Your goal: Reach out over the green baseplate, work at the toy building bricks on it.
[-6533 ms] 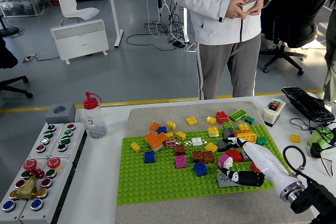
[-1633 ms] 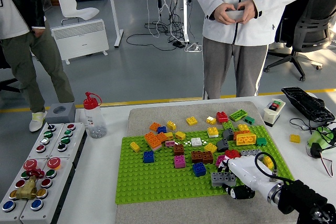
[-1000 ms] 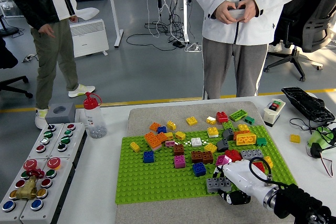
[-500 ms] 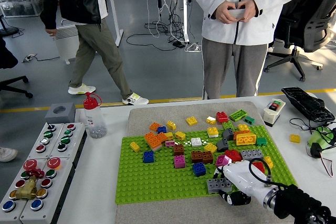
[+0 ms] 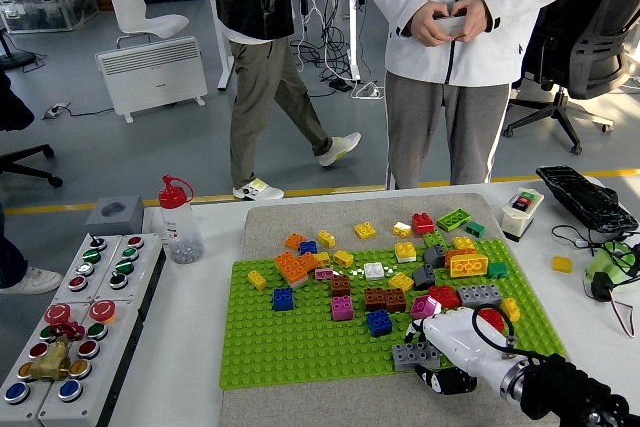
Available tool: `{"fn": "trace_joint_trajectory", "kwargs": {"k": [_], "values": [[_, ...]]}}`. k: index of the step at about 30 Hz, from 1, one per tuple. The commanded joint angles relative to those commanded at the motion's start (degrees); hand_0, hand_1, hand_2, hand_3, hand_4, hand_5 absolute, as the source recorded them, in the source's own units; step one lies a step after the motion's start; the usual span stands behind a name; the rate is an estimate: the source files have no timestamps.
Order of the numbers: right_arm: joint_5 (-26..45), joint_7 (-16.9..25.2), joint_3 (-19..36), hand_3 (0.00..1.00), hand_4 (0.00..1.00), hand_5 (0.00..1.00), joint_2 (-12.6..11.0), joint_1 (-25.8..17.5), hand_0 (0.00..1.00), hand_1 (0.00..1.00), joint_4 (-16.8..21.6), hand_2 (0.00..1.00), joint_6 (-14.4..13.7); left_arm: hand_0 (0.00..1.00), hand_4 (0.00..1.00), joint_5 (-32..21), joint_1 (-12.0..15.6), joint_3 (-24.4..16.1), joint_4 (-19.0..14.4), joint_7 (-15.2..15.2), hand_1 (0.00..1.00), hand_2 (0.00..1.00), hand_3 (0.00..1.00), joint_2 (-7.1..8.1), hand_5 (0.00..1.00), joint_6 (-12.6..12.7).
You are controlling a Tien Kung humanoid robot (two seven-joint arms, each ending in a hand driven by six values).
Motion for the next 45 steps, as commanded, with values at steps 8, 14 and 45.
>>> {"fn": "trace_joint_trajectory", "kwargs": {"k": [8,14,45], "values": [[-0.1,-0.3,0.2,0.596,0.569,0.145,0.0,0.0,0.396,0.547,0.0,0.574,0.7,0.675,0.351,-0.1,0.0,0.0,0.0,-0.1,0.688,0.661,0.607,0.07,0.998,0.0],[-0.5,-0.2,0.4,0.669,0.606,0.154,0.0,0.1,0.438,0.576,0.0,0.616,0.9,0.674,0.351,-0.2,-0.1,0.1,0.0,-0.2,0.688,0.661,0.605,0.09,0.998,0.0],[-0.6,-0.8,1.5,0.758,0.713,0.251,-0.5,-0.3,0.483,0.621,1.6,0.706,2.5,0.674,0.349,-0.5,-0.3,0.2,0.0,-0.2,0.687,0.661,0.605,0.16,0.998,0.1]]}}
